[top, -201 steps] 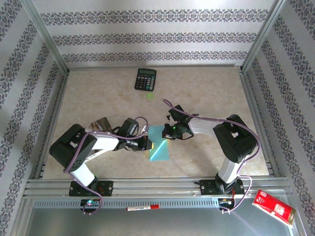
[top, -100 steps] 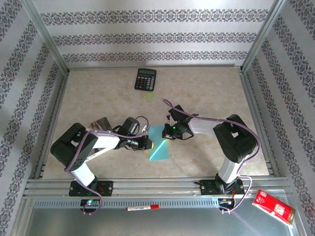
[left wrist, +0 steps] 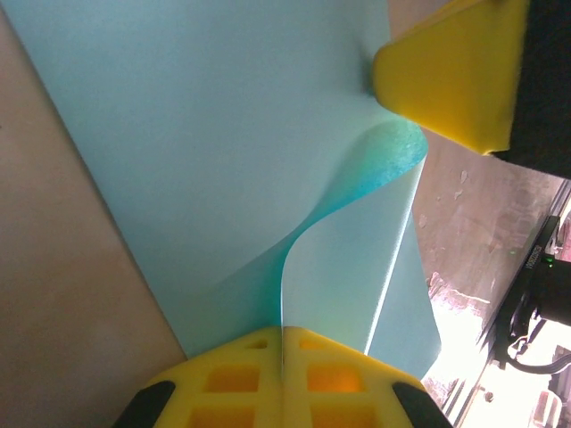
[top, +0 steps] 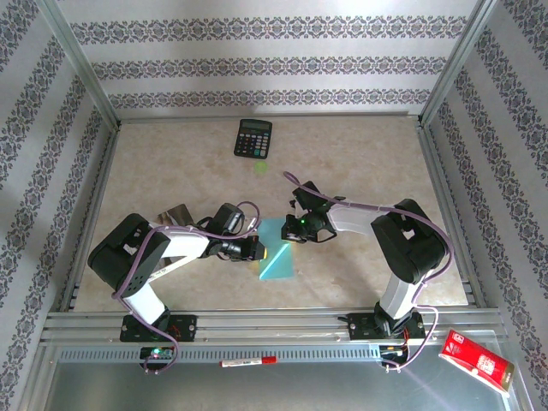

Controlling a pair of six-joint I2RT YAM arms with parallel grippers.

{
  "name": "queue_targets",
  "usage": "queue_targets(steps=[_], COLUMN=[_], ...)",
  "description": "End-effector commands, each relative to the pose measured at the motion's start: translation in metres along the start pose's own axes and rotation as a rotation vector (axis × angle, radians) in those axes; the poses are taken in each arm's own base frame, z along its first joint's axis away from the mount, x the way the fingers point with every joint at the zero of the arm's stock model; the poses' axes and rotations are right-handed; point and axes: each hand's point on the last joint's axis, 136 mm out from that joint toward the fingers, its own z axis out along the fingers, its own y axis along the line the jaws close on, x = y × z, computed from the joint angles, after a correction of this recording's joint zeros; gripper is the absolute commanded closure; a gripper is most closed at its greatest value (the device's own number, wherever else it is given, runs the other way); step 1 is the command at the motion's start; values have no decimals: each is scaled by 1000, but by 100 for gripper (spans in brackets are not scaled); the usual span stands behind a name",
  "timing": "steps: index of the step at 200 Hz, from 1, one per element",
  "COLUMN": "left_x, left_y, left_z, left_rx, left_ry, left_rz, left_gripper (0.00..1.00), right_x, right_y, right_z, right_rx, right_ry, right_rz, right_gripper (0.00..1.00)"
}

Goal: Fold a paper plane with a square sheet of paper (pick it up from the middle)
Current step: Fold the triangle a second time at the center of the table.

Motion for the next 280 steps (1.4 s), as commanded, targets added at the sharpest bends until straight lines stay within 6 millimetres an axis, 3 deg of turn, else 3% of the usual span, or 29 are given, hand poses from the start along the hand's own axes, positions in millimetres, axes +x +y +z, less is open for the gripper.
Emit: queue_targets(steps=[1, 35, 59, 96, 129, 192, 280], left_x=[15, 18, 19, 19, 21, 24, 27], left_y=[30, 35, 38, 40, 43, 48, 50], left_z=[2, 4, 5, 7, 8, 9, 10], left_rx=[-114, -126, -136, -145, -151, -166, -169], left_ry=[55, 61, 67, 69, 81, 87, 95], left_rz=[-42, -51, -67, -84, -95, -104, -110], left_gripper=[100, 100, 100, 100, 100, 100, 100], right_x=[-9, -10, 6, 51, 75, 93, 103], right_y=[17, 21, 26, 43, 57, 69, 61], right_z=[-17, -38, -45, -27, -4, 16, 33], right_rx=[-20, -37, -84, -187, -236, -250, -220], right_ry=[-38, -81, -103, -86, -69, -45, -19], right_rz=[-36, -33, 0, 59, 66, 58, 73], right_gripper=[86, 83, 83, 93, 98, 100, 100])
